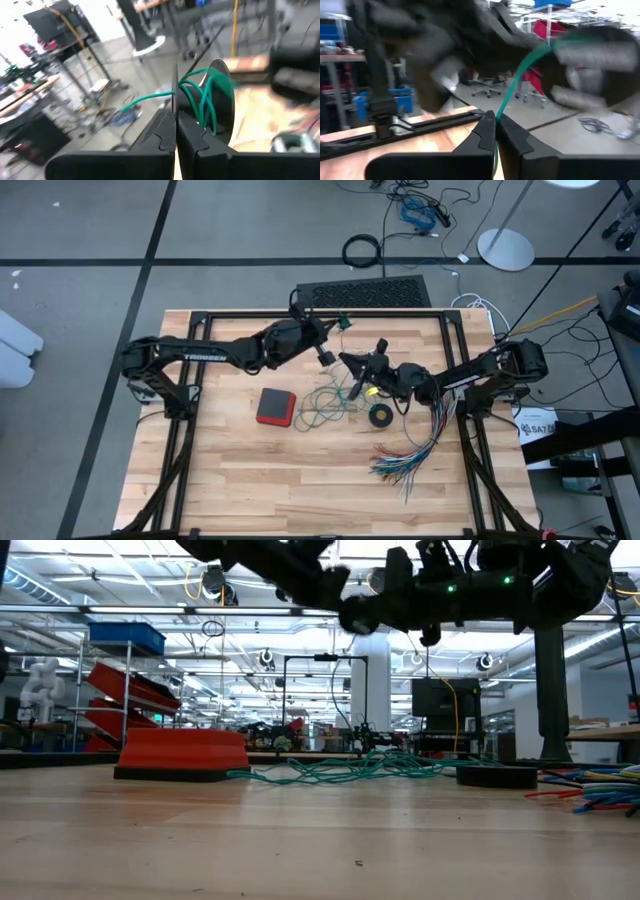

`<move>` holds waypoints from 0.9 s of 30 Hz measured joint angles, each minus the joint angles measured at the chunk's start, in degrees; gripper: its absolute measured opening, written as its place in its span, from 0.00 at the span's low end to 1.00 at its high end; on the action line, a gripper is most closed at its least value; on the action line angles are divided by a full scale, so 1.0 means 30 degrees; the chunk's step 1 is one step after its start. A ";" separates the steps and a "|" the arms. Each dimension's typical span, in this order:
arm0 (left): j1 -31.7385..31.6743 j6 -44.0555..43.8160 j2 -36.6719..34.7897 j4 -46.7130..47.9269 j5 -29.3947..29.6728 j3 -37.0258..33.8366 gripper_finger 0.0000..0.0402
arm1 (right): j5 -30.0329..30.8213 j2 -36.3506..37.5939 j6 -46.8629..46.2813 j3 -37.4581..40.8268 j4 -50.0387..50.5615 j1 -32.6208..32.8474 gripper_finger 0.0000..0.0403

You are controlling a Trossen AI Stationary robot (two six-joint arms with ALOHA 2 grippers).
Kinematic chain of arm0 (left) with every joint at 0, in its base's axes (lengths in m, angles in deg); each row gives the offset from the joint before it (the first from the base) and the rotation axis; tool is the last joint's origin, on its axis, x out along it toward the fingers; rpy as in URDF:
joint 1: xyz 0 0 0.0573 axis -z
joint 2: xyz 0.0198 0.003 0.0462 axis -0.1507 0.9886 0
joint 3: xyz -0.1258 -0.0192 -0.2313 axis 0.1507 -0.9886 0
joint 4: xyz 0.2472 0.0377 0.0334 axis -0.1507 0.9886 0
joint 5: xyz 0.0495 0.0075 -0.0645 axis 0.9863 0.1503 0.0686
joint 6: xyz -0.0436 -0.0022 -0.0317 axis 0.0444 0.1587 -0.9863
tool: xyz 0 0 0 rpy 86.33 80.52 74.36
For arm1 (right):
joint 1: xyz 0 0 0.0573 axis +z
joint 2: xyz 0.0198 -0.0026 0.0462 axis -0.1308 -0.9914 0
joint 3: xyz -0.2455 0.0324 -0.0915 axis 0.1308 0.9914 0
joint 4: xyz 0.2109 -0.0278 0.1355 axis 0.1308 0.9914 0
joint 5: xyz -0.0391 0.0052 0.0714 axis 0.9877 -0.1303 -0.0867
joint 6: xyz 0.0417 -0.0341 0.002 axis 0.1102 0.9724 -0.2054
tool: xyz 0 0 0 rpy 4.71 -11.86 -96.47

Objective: Coiling cords
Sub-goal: Uncoil the green wire cable from the spool

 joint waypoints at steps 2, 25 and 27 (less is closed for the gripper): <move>-0.0019 0.0315 0.0402 0.0005 0.0354 0.0000 0.00 | -0.0368 0.0000 -0.0053 -0.0285 0.0283 0.0054 0.00; -0.0165 0.1314 0.0790 0.0361 0.0996 -0.0007 0.00 | 0.6096 0.5987 -0.1736 -0.0724 1.6200 -0.0602 0.00; -0.0165 0.1279 0.0790 0.0008 0.0937 -0.0011 0.00 | 0.5023 0.6292 -0.3129 -0.0717 1.8379 -0.1011 0.00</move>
